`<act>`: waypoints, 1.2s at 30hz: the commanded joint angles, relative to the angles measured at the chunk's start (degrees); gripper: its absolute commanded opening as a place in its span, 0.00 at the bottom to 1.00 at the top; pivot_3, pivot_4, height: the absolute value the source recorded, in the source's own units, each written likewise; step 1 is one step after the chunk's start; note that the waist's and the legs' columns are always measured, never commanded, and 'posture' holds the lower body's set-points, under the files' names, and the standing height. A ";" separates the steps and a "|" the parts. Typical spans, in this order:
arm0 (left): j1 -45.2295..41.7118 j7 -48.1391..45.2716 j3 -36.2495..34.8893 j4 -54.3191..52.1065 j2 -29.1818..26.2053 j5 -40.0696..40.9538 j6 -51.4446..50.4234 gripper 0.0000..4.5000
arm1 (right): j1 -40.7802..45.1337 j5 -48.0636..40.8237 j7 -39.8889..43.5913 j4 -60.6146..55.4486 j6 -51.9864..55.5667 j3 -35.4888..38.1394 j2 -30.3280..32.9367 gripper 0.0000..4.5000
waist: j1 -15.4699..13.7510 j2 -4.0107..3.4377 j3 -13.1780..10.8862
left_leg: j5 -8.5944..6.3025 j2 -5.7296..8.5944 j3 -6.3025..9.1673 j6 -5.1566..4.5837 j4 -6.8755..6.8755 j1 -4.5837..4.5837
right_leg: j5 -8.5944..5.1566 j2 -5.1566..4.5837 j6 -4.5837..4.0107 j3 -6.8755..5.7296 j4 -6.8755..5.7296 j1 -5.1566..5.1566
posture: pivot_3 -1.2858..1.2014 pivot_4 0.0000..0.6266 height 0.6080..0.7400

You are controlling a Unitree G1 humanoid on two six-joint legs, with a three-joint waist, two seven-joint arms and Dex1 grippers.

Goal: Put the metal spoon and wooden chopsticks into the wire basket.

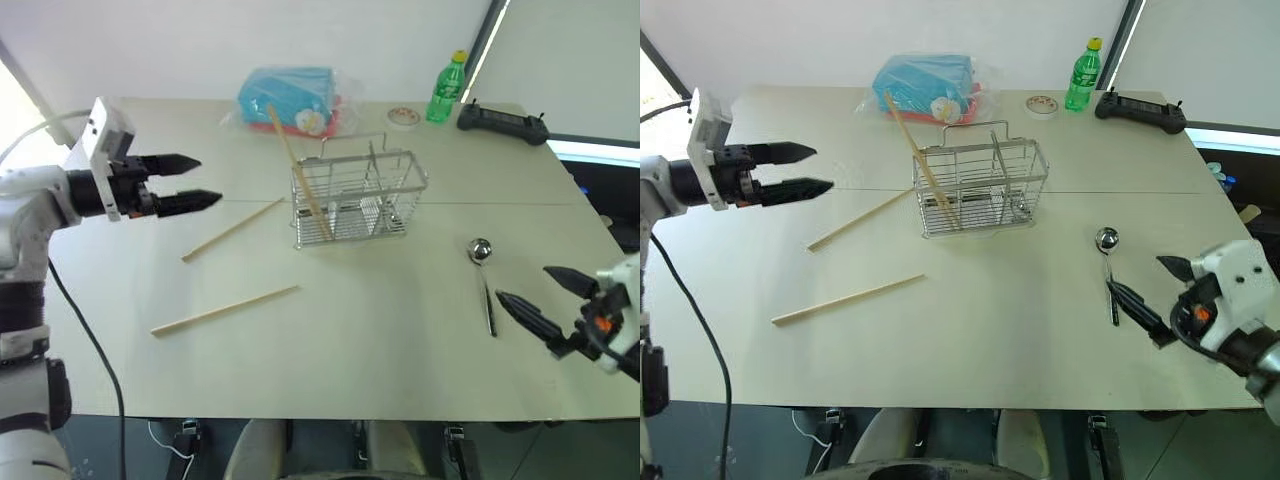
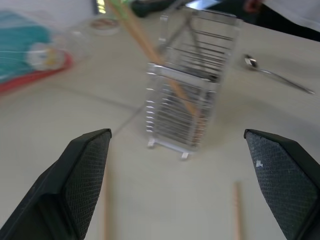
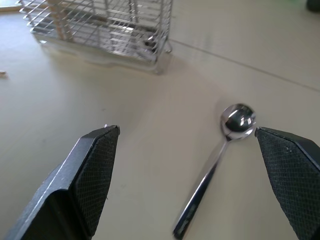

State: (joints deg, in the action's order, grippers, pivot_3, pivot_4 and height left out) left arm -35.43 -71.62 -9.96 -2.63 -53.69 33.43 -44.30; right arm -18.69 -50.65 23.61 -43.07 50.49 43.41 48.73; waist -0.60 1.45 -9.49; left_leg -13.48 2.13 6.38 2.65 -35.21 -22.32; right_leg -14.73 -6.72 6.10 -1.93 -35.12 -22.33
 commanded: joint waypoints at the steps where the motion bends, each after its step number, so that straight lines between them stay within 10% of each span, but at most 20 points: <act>1: 3.35 -1.10 0.76 -13.80 -0.92 7.12 -5.13 1.00 | 7.58 -0.38 -6.21 4.36 4.34 -4.37 1.00 0.99 | 0.01 -0.02 -0.01 | 0.00 -0.02 0.02 0.00 0.01 0.02 | 0.02 -0.04 -0.04 0.04 0.02 -0.01 | 0.52 0.24 0.85; 11: -0.78 18.22 5.45 -19.59 11.77 12.24 -16.37 1.00 | 21.10 6.30 -11.26 18.71 8.43 -20.12 -3.34 0.99 | -0.09 -0.05 -0.02 | 0.03 0.16 0.02 -0.04 -0.09 -0.08 | 0.03 0.07 -0.02 -0.02 -0.01 0.04 | 0.52 0.24 0.85; 36: -1.47 11.20 8.40 -23.75 5.09 17.26 -15.56 1.00 | 49.95 17.98 -2.87 49.11 23.61 -34.65 -1.24 0.99 | 1.30 -0.23 -0.08 | 0.00 0.10 -0.10 -0.09 -0.04 0.02 | 0.05 0.30 -0.04 0.06 -0.07 0.01 | 0.52 0.24 0.85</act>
State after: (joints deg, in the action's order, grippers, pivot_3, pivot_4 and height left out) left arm -35.85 -60.72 -0.92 -25.64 -48.40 49.63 -60.50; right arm 29.35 -33.76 20.08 4.76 72.84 9.14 46.72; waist 0.70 1.22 -9.56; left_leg -13.48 2.23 6.28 2.56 -35.25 -22.31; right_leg -14.68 -6.43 6.06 -1.87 -35.19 -22.33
